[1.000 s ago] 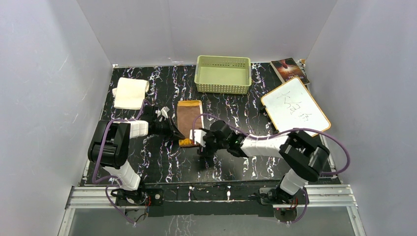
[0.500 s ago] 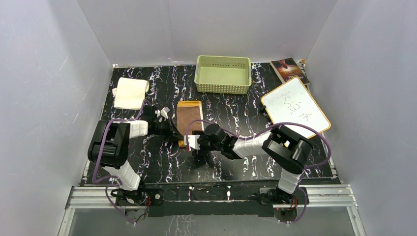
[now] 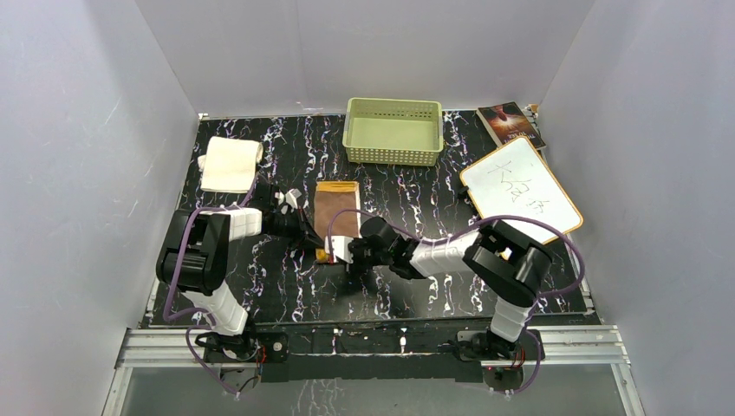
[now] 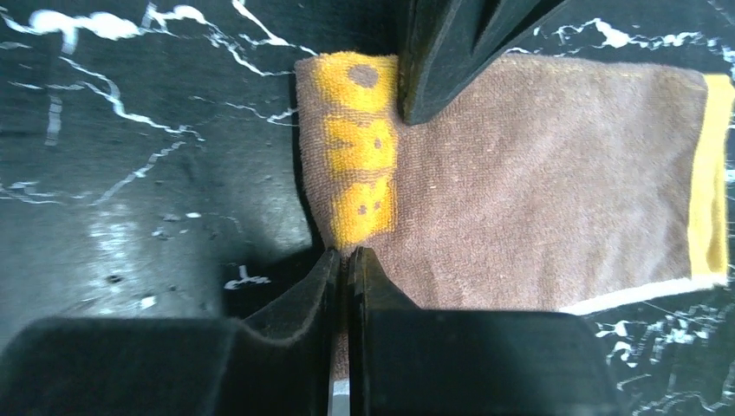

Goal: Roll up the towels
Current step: Roll the towel at the center of the board.

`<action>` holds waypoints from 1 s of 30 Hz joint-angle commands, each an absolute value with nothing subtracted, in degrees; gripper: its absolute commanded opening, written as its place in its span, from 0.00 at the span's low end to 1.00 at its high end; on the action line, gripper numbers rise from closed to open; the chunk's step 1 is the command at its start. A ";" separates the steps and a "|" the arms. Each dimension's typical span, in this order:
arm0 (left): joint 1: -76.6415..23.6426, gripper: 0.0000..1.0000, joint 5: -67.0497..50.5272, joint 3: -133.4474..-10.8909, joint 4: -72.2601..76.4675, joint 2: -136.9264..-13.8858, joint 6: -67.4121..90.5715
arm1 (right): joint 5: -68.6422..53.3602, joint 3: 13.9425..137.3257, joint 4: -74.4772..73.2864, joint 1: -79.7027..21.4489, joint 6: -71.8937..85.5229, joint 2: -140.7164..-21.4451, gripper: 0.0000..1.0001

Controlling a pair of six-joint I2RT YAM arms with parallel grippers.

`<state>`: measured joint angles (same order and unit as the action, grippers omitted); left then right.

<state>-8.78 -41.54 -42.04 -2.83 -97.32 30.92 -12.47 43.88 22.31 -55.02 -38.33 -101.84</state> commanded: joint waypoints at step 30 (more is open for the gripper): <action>-4.21 0.00 -53.77 -43.05 -7.94 -78.68 30.29 | -60.34 83.90 -15.88 -34.96 23.17 -132.15 0.00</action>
